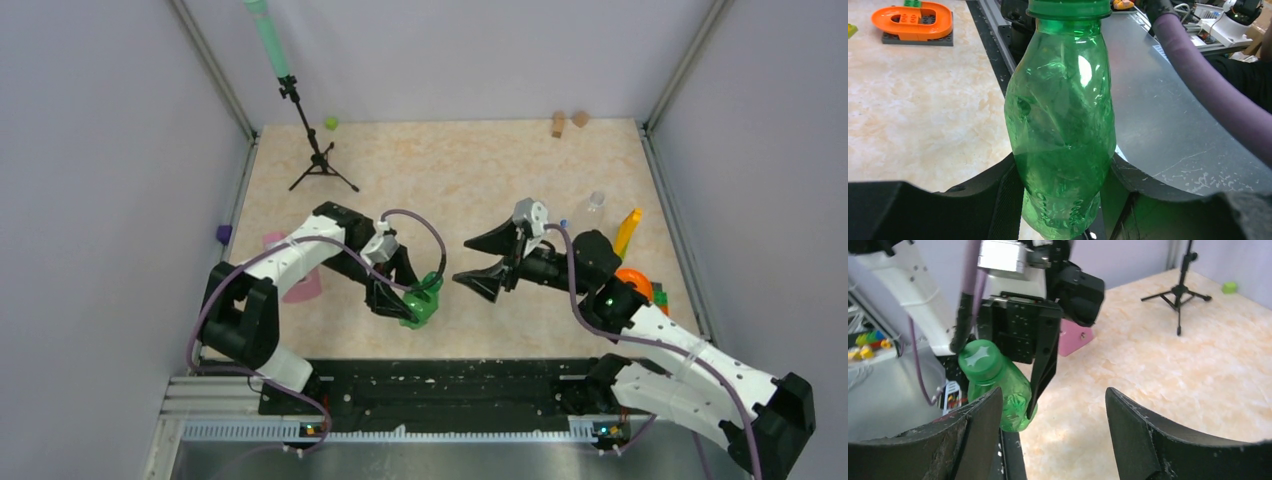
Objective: Unscrew the bottle caps
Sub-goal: Unscrew the bottle cap from the plastic bottle.
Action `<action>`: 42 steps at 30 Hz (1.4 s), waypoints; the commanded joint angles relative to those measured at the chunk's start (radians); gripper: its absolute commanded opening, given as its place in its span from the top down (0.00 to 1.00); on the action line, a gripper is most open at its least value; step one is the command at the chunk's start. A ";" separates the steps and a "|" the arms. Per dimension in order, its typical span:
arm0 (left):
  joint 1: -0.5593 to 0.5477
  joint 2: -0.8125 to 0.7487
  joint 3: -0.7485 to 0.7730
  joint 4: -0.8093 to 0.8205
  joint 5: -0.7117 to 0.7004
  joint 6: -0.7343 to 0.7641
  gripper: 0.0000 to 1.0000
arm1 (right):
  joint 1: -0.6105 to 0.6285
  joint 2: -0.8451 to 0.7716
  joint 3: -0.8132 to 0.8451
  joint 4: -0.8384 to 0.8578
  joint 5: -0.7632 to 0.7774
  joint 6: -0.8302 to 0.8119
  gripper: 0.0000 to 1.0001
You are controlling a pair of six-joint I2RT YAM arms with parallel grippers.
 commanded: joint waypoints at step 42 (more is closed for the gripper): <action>0.145 -0.072 -0.068 -0.068 0.144 0.194 1.00 | 0.373 0.267 0.278 -0.060 0.540 0.160 0.38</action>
